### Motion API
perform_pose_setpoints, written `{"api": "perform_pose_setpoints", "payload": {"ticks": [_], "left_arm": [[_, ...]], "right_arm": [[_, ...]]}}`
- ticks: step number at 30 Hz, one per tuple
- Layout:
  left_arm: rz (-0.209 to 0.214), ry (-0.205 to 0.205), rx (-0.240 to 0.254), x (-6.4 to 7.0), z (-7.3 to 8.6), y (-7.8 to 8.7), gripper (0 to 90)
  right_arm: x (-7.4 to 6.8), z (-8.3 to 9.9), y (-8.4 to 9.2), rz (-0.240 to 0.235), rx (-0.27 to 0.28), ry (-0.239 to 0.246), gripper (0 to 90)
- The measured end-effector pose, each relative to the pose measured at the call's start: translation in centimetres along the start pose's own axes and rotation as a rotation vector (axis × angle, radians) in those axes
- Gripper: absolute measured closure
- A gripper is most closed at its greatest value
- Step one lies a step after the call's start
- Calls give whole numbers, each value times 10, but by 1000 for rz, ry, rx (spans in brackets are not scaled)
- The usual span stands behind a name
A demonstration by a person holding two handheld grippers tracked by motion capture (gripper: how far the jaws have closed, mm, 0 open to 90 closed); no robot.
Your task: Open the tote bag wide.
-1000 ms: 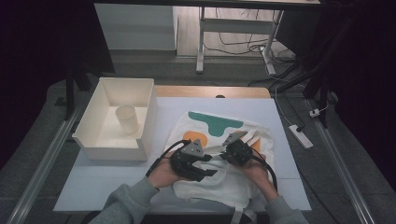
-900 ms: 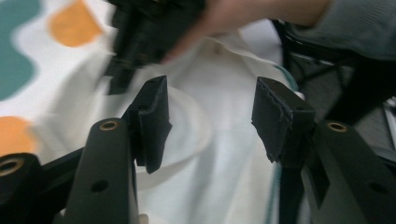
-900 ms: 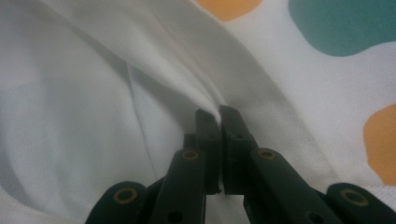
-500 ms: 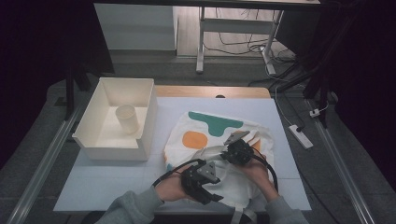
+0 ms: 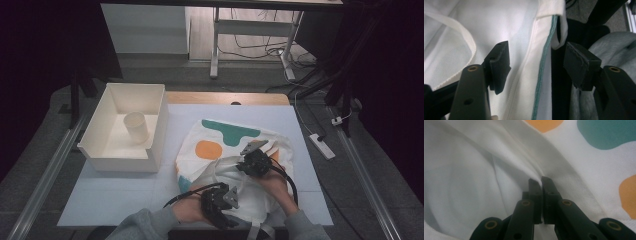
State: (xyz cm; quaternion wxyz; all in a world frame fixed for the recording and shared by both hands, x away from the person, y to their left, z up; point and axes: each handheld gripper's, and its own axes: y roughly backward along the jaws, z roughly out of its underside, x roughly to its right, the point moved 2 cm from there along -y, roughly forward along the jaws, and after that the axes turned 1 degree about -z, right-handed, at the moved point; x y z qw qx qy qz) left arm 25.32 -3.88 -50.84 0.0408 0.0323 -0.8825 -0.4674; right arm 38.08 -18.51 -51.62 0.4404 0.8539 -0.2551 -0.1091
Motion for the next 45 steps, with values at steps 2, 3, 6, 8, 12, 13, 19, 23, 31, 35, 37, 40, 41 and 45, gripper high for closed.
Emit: {"api": "perform_pose_setpoints", "payload": {"ticks": [2, 3, 6, 8, 12, 13, 19, 23, 31, 35, 37, 40, 41, 45], "left_arm": [[-1, 0, -13, 0, 1, -3, 398], [-6, -1, -24, 0, 1, -4, 411], [-29, 8, -47, -2, 3, -7, 446], [-37, 15, -48, -3, 4, -8, 512], [-45, 34, -49, -4, 4, -7, 666], [-44, 35, -48, -4, 4, -7, 699], [-44, 40, -35, -5, 4, -4, 838], [-52, 34, -23, -4, 5, -1, 858], [-48, 45, 23, -2, 8, 12, 862], [-27, 52, 59, 1, 10, 23, 863], [-30, 43, 73, 5, 11, 30, 864], [-43, 38, 94, 10, 12, 41, 864], [-51, 36, 99, 11, 12, 45, 864], [-65, 24, 132, 16, 11, 61, 865]], "right_arm": [[0, 0, 0, -3, 0, -2, 871], [0, 0, 0, -3, 2, -2, 871], [0, 0, 1, -2, 3, 0, 871], [0, 0, 1, -2, 4, 1, 871], [1, 0, 2, -3, 11, 1, 872], [1, 0, 2, -3, 12, 2, 872], [1, -1, 6, 4, 31, 7, 872], [1, -1, 10, 17, 46, 16, 873], [0, -6, 21, 56, 91, 38, 877], [0, -12, 32, 69, 116, 49, 879], [0, -17, 39, 85, 127, 54, 880], [3, -26, 49, 95, 158, 56, 880], [4, -30, 52, 99, 168, 53, 881], [12, -42, 62, 122, 213, 15, 881]]}}
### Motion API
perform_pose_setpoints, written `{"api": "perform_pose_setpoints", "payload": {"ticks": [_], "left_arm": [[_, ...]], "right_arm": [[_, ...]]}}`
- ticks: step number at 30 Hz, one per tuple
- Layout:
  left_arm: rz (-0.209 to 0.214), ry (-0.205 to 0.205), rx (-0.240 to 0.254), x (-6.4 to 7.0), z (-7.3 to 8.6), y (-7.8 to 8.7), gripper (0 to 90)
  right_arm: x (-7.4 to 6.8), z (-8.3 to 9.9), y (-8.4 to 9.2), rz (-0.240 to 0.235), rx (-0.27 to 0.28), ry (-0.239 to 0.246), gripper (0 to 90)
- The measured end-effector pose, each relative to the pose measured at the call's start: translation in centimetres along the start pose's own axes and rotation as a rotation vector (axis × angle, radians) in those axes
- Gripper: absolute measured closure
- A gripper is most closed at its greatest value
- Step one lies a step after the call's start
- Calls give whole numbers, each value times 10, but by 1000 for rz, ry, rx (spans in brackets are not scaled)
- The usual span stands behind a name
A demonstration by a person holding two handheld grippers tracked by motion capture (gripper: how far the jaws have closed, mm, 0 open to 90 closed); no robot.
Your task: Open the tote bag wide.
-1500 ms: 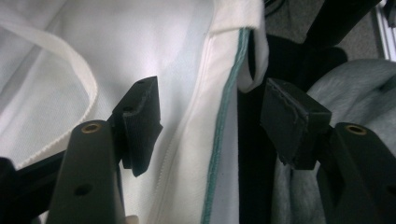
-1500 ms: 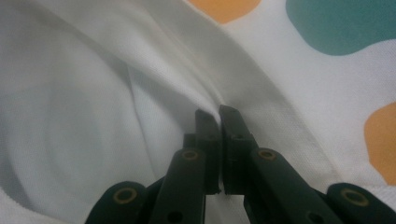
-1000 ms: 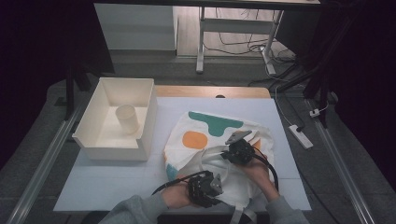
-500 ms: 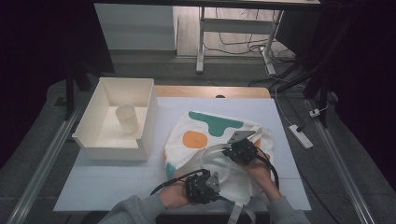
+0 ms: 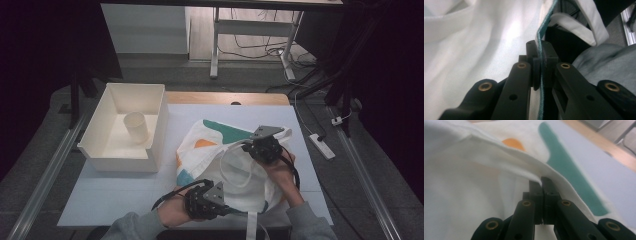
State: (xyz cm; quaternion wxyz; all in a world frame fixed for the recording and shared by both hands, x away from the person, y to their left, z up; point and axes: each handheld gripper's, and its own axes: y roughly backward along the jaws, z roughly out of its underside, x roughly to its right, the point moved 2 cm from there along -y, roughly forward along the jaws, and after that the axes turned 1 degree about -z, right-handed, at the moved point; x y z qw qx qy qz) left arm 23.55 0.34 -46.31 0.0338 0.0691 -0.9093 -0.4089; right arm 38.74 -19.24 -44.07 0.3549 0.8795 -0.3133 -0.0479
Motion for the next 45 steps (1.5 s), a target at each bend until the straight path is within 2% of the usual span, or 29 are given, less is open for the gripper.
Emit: {"api": "perform_pose_setpoints", "payload": {"ticks": [3, 6, 9, 12, 15, 18, 23, 29, 34, 37, 39, 43, 45], "left_arm": [[-24, -12, 18, 1, -3, 10, 865], [-43, -27, 33, 3, -6, 19, 865], [-50, -45, 55, 7, -9, 28, 865], [-51, -62, 52, 10, -12, 30, 865], [-5, -33, 56, 2, -9, 25, 865], [13, -22, 55, -4, -7, 20, 865], [40, 6, 46, -13, -3, 12, 864], [16, 32, 9, -20, 3, 0, 863], [10, 60, -22, -28, 8, -12, 863], [4, 73, -41, -29, 10, -19, 861], [5, 70, -43, -28, 10, -19, 859], [6, 77, -32, -29, 10, -18, 848], [-4, 77, -24, -28, 10, -17, 797]], "right_arm": [[9, -10, 4, 26, 26, -30, 882], [17, -20, 4, 44, 29, -45, 882], [24, -26, -3, 63, 27, -49, 882], [33, -27, -16, 92, 3, -55, 881], [44, -20, -35, 91, -34, -102, 881], [51, -8, -56, 76, -85, -140, 881], [51, 6, -82, 69, -142, -149, 881], [54, 22, -94, 67, -158, -181, 881], [52, 25, -99, 82, -174, -157, 880], [53, 26, -99, 76, -169, -163, 872], [53, 25, -96, 74, -149, -166, 820], [51, 17, -76, 38, -61, -207, 570], [46, 12, -60, 25, -12, -196, 508]]}}
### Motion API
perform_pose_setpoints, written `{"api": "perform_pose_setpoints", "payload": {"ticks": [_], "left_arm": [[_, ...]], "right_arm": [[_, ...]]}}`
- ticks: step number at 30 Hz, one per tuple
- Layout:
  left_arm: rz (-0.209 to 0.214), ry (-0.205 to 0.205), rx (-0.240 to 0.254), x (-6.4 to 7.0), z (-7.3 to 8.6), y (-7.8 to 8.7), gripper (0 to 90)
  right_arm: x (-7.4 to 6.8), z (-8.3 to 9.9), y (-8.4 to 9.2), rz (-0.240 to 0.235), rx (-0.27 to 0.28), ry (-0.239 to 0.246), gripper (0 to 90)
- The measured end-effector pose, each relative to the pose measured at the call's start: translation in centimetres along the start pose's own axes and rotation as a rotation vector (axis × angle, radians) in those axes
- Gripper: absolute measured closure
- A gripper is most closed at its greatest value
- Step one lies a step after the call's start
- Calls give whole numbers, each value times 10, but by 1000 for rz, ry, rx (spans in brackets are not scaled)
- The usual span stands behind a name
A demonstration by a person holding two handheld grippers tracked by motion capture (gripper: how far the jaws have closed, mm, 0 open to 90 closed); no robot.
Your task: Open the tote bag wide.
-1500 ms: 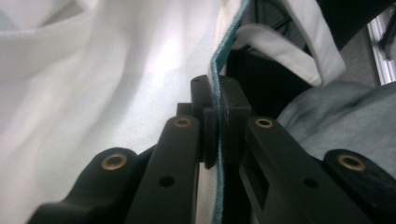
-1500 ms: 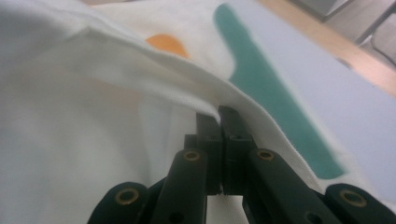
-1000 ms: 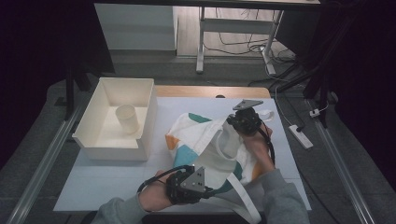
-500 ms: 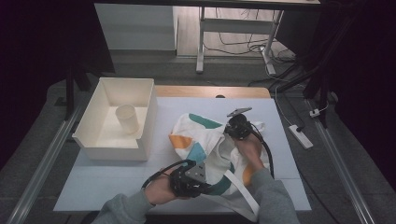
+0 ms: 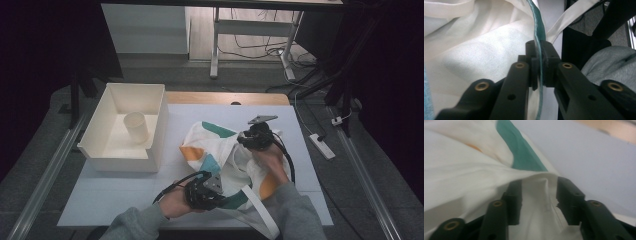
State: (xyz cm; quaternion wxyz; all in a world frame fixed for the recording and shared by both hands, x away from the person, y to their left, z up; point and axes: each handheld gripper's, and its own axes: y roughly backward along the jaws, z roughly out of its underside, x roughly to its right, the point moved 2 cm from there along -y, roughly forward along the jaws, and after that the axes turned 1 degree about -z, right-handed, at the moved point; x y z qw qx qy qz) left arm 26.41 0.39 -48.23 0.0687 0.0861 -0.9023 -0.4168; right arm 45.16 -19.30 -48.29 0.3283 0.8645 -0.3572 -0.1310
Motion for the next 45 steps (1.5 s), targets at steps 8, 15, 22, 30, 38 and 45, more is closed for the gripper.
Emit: {"api": "perform_pose_setpoints", "payload": {"ticks": [8, 15, 22, 30, 38, 45], "left_arm": [[-56, 10, 95, 5, -10, 22, 537], [-147, 83, 145, -12, -15, 40, 459], [-235, 142, 98, -38, -19, 33, 403], [-302, 203, 18, -66, -23, 14, 318], [-344, 173, -53, -67, -19, -2, 335], [-364, 178, -84, -71, -13, -6, 485]], "right_arm": [[-33, -6, 60, -84, 101, 45, 435], [-54, 22, 81, -84, 79, 55, 435], [-53, 44, 94, -60, 69, 21, 435], [-54, 56, 108, -45, 84, -3, 433], [-70, 55, 110, -23, 52, -12, 397], [-96, 49, 86, 43, -37, 24, 327]]}}
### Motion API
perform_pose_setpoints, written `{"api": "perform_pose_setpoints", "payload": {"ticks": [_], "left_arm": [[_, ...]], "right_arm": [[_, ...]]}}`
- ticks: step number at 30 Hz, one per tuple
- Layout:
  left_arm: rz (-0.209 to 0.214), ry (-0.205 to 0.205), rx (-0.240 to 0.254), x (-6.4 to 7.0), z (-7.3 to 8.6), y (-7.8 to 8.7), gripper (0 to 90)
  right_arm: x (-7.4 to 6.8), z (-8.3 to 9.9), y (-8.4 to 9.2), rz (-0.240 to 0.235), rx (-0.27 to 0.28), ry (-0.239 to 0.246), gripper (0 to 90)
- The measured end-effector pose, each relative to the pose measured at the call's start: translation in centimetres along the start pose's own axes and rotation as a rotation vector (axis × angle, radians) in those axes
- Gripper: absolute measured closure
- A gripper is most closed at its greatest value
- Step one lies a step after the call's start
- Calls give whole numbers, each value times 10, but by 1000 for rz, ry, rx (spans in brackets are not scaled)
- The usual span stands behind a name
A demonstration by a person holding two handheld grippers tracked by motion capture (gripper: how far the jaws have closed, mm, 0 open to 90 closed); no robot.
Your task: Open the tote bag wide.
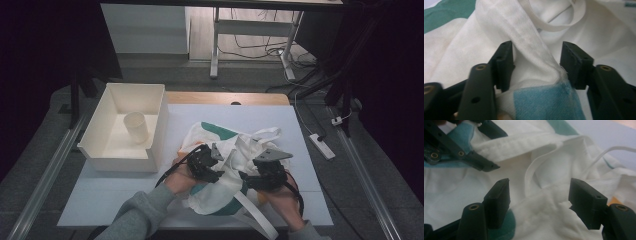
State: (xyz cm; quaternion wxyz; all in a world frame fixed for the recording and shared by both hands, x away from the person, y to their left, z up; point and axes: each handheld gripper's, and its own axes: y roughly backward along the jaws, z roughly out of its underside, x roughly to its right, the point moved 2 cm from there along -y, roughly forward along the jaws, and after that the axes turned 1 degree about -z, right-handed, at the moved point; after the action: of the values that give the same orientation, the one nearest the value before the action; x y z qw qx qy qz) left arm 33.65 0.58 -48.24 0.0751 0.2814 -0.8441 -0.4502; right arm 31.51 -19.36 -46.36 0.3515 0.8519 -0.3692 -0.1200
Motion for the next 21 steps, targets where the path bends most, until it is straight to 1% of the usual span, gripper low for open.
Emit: {"api": "perform_pose_setpoints", "payload": {"ticks": [1, 3, 5, 6, 8, 12, 14, 15, 16, 17, 18, 19, 20, 21], "left_arm": [[-9, -1, 0, 0, 0, 0, 514], [-25, -7, -2, -2, 1, 1, 572], [-35, 2, 13, -5, 3, 3, 640], [-36, 12, 24, -7, 4, 5, 670], [-32, 28, 47, -10, 6, 8, 710], [-11, 65, 90, -17, 9, 16, 756], [0, 82, 109, -20, 10, 19, 768], [3, 90, 118, -21, 10, 20, 775], [6, 95, 126, -23, 11, 22, 779], [11, 105, 137, -24, 12, 23, 782], [17, 112, 145, -26, 13, 26, 785], [17, 112, 145, -26, 13, 26, 786], [23, 126, 158, -28, 15, 29, 789], [21, 132, 162, -30, 16, 31, 789]], "right_arm": [[-3, 0, -4, 11, -18, 10, 325], [-7, 2, -10, 12, -65, 18, 333], [-8, 6, -13, 38, -93, 28, 383], [-8, 8, -12, 48, -107, 32, 411], [-7, 12, -8, 45, -129, 24, 475], [-3, 24, 3, 78, -178, 20, 570], [0, 34, 5, 38, -195, -7, 638], [2, 40, 5, 25, -204, -21, 671], [3, 45, 5, 1, -213, -34, 733], [5, 49, 4, -40, -218, -50, 801], [7, 52, 3, -72, -220, -60, 850], [7, 52, 3, -72, -220, -60, 850], [9, 55, 3, -101, -234, -61, 878], [9, 55, 3, -101, -234, -61, 878]]}}
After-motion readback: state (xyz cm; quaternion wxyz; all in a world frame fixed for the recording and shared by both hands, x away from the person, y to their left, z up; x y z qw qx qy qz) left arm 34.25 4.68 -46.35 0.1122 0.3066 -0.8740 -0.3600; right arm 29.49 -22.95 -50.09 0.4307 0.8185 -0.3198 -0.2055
